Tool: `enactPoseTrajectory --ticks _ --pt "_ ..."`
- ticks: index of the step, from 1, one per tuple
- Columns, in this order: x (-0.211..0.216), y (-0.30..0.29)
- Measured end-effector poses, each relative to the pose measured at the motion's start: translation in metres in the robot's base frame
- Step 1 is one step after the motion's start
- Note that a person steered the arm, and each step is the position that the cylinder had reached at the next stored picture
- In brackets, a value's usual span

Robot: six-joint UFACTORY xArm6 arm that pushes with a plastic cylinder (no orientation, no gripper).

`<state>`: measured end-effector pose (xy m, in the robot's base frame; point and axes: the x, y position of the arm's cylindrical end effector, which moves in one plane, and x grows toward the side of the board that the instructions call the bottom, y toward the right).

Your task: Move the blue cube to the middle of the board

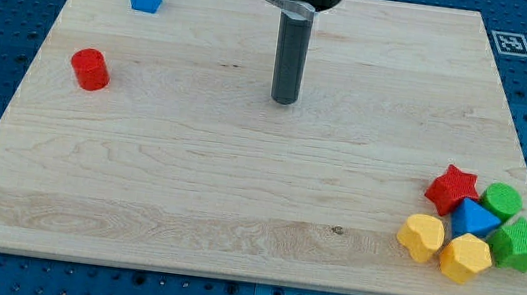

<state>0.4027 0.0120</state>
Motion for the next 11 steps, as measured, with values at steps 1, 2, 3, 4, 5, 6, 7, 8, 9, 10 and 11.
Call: enactPoseTrajectory --ticks 1,2,3,4,5,6,7,8,9,10,11 --pt "-0.001 0.0" --pt "-0.001 -0.004" --pt "-0.006 -0.041" --pt "-0.012 -0.067" --pt "-0.013 -0.069" --pt "-0.019 -0.108" --pt "-0.035 -0.155" --pt "-0.064 -0.193" --pt "-0.09 -0.23" --pt "-0.126 -0.275" --pt "-0.159 -0.299"
